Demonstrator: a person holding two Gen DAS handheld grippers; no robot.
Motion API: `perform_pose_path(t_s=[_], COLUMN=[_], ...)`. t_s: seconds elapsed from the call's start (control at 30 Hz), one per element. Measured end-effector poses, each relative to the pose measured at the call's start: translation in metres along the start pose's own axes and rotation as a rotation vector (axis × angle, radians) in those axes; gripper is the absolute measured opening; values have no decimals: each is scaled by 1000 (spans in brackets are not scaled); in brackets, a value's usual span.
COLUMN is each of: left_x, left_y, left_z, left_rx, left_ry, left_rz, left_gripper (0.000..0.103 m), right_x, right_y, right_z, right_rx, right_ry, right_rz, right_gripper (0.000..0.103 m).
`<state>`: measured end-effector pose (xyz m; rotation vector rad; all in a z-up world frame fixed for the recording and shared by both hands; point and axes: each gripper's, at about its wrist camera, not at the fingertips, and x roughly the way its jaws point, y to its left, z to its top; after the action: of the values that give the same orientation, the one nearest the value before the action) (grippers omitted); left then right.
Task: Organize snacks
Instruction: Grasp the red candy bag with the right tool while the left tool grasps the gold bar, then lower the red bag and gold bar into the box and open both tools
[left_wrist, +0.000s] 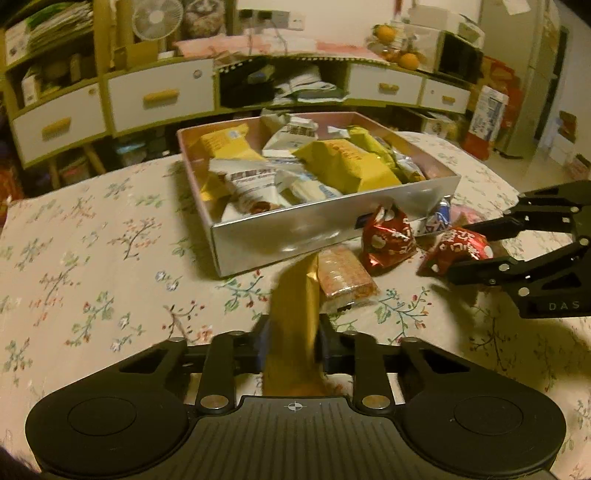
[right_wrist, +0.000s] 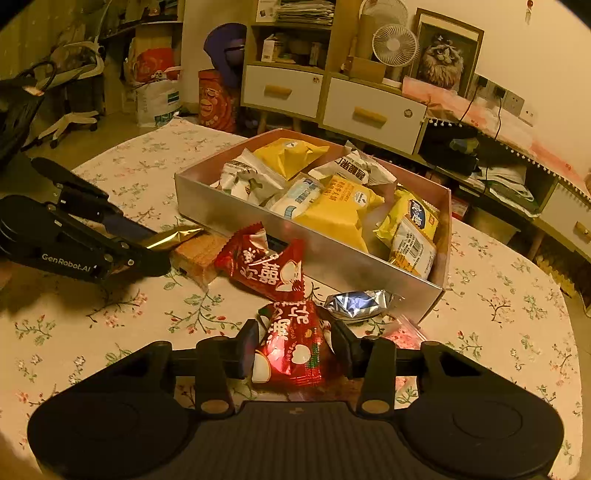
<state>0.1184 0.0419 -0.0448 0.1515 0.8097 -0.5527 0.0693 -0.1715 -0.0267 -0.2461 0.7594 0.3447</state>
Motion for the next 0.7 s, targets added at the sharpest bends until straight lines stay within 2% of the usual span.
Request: perform_pose_path(t_s=[0.23, 0.7], left_x=[-6, -24], left_y=[7, 0], left_z=[-1, 12], left_rx=[-101, -169], left_ry=[29, -4], left_rz=[-12, -9], left_gripper=[8, 8], right_x=[-5, -18], right_y=[0, -13], right_z=[3, 16], right_rx=[38, 191], right_ry=[7, -28], right_rz=[38, 119], right_gripper=[2, 0])
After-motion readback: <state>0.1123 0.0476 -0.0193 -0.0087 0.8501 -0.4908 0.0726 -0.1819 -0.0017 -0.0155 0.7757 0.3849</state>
